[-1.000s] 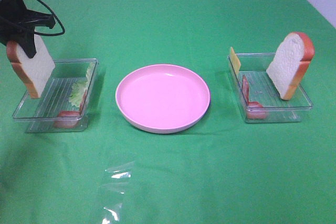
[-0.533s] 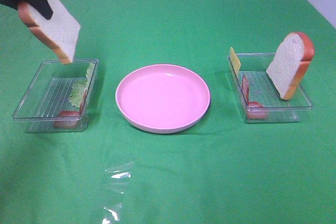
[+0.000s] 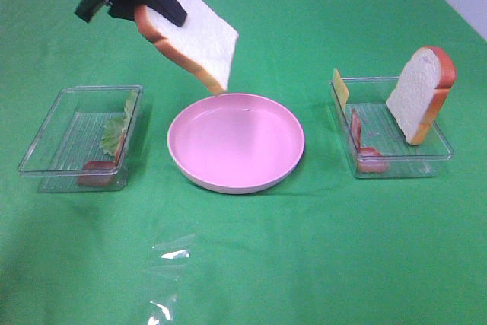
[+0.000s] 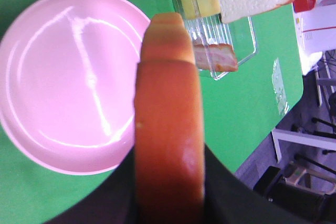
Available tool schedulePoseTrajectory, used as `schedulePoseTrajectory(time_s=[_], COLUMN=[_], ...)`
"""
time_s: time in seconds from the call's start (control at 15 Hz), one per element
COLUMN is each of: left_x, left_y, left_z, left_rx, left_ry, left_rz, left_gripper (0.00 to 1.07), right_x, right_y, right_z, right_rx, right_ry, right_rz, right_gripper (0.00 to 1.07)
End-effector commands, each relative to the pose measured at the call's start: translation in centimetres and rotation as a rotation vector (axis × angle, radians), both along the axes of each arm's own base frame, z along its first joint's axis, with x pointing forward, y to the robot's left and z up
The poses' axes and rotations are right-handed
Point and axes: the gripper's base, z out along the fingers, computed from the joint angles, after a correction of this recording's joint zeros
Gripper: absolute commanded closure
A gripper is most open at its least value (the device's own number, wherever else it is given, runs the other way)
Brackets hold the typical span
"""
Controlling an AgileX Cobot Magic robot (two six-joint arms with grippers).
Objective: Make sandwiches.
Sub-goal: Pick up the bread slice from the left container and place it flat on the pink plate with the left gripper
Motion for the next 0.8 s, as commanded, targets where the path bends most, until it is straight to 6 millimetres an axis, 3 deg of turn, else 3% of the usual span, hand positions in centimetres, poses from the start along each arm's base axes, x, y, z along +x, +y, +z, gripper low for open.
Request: schedulePoseTrajectory(time_s=[0.07,0.4,0.8], left_x=[0.0,1.2,1.4], left_y=[-2.1,-5.3,-7.6], left_z=[-2.7,-9.0,-11.4], left_rx=[-0.013,-0.025,-0.040], left_ry=[0.073,0.140,0.117], left_rz=[-0.065,-0.016,0.022], left_gripper=[1.07,1.07,1.07], right_x=[-0.3,-0.3,-0.3], right_y=[-0.1,-0.1,-0.1], right_z=[-0.1,-0.1,-0.1], right_rx=[-0.006,-0.006,-0.006], right_ry=[-0.031,-0.031,-0.031], right_rz=[-0.005,-0.005,-0.005], right_gripper=[0.23,0.23,0.23])
